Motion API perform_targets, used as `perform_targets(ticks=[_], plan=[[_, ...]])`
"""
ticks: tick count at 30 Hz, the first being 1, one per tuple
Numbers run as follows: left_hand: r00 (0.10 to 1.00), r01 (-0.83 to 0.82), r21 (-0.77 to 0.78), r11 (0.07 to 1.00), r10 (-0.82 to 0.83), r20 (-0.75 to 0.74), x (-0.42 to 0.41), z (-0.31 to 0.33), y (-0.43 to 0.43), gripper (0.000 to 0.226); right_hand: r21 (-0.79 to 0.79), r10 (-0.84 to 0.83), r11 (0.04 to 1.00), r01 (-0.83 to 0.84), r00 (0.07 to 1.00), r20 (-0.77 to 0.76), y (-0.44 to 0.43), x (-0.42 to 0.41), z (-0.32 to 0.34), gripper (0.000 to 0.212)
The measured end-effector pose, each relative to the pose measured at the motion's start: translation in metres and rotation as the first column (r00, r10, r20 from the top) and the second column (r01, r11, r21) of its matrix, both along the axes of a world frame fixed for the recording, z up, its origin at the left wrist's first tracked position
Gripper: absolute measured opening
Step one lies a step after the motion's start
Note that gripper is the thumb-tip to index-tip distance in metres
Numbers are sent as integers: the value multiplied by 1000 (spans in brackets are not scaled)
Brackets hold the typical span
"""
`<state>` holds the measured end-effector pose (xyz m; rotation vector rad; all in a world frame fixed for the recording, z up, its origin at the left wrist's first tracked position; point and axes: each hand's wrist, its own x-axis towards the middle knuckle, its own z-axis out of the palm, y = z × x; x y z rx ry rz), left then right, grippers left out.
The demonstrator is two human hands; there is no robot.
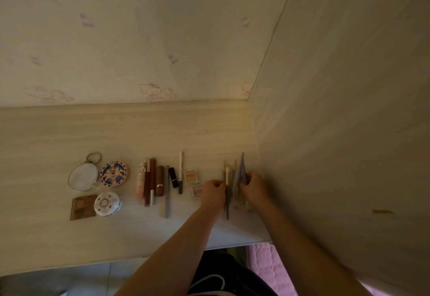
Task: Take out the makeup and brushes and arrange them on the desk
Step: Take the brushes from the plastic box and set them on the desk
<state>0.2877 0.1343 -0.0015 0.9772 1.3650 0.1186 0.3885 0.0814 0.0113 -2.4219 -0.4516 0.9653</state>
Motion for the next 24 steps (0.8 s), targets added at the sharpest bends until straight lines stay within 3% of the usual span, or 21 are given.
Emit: perform_targets(ticks=[6, 15, 18, 24], plan=[[998, 37, 93, 995, -33, -45, -3, 2, 5, 12, -3, -30, 1000, 30, 996, 86, -6, 1, -2, 24], [976, 205, 259, 944, -176, -131, -10, 1, 6, 25, 33, -36, 999, 32, 990, 135, -13, -3, 3, 36], [956, 281, 324, 903, -234, -178, -14, 2, 3, 27, 37, 15, 999, -21, 988, 153, -19, -7, 6, 24], [916, 400, 433, 808, -346, -202, -31, 12, -6, 29, 17, 189, 980, -196, 962, 199, -39, -17, 12, 21]])
